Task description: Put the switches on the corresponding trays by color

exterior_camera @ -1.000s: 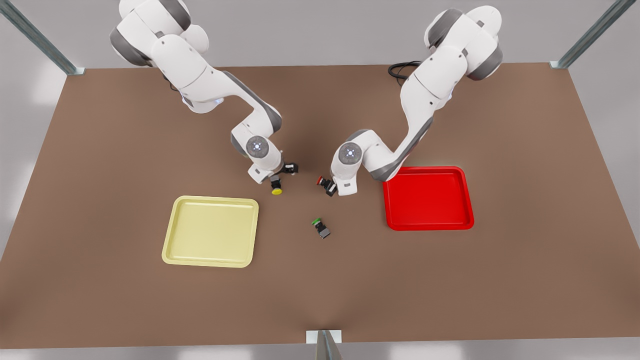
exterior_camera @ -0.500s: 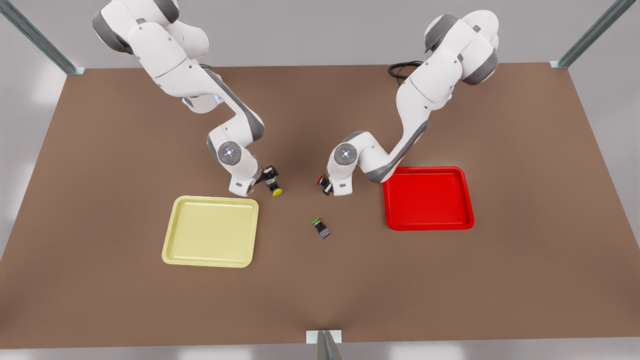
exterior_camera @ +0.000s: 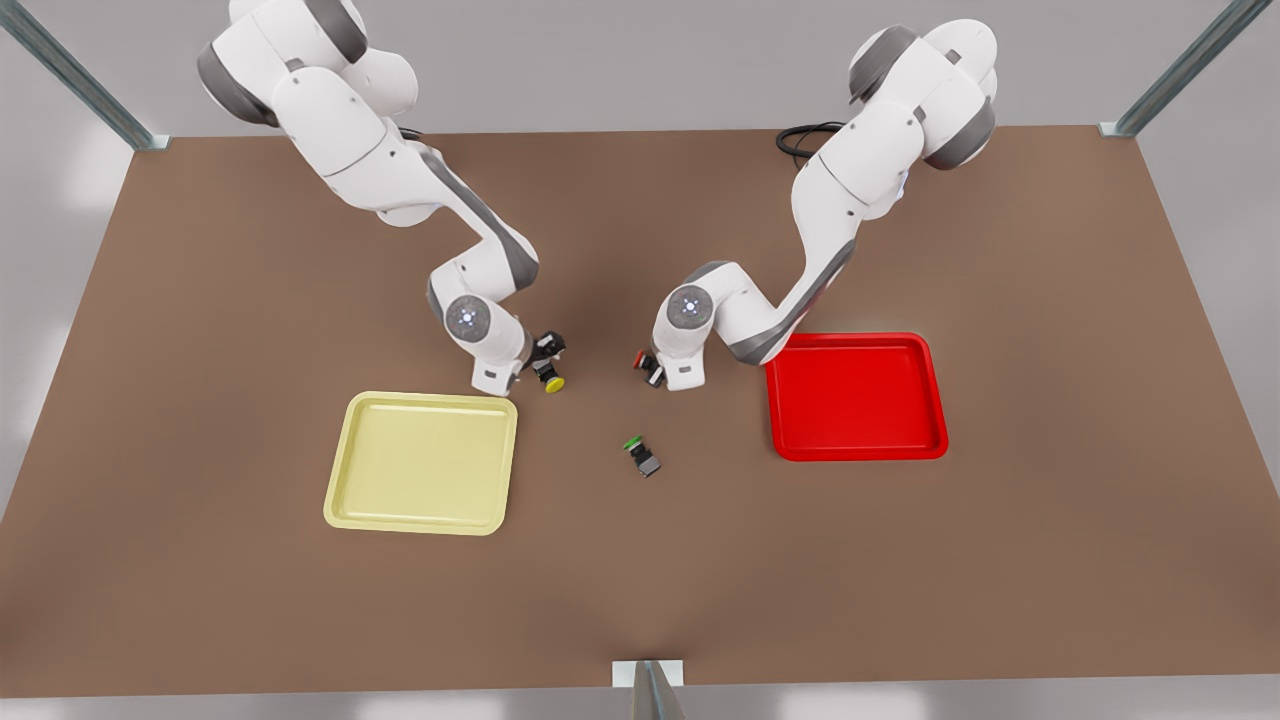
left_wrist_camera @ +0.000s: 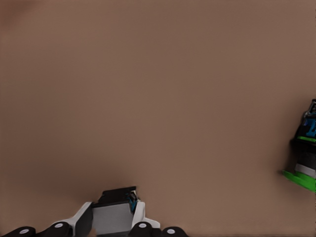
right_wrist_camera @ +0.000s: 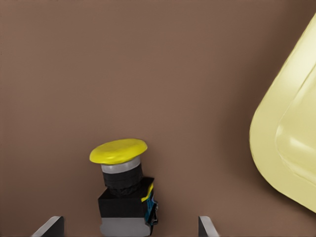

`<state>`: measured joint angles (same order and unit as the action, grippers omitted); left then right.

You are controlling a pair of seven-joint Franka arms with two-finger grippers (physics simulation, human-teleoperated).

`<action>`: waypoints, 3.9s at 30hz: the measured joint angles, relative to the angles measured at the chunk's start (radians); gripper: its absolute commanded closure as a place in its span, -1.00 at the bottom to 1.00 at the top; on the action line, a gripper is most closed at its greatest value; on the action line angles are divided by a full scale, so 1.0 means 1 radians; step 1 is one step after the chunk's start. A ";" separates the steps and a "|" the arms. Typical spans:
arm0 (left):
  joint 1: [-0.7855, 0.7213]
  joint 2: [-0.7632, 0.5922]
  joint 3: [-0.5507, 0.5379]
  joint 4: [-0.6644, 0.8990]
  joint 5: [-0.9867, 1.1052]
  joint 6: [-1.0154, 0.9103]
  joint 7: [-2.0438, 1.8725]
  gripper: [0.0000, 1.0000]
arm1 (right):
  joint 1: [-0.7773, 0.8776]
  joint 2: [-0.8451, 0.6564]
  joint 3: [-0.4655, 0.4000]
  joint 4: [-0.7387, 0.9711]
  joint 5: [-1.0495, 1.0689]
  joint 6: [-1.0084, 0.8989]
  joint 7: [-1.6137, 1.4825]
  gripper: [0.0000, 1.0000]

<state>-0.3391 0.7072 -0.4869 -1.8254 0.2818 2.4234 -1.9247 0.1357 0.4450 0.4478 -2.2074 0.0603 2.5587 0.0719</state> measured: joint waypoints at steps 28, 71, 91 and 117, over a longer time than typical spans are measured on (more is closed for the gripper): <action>-0.001 -0.054 0.030 0.021 -0.114 0.008 -0.973 -0.99 | -0.008 0.074 0.000 0.055 -0.070 -0.014 0.011 0.05; -0.044 0.022 0.034 0.020 0.203 0.039 -0.973 -0.23 | -0.010 0.053 0.001 0.057 -0.093 -0.075 0.004 -0.02; -0.044 0.020 0.036 0.020 0.184 0.035 -0.973 0.05 | -0.257 0.019 -0.077 0.314 -0.101 -0.394 -0.536 -0.02; 0.197 -0.402 0.369 -0.272 -0.097 -0.284 -0.553 -1.00 | -0.263 -0.296 -0.104 0.835 -0.106 -1.189 0.078 -1.00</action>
<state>-0.1423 0.3054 -0.1180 -2.0971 0.1846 2.1389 -2.4774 -0.1269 0.1494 0.3441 -1.3724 -0.0457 1.3695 0.1503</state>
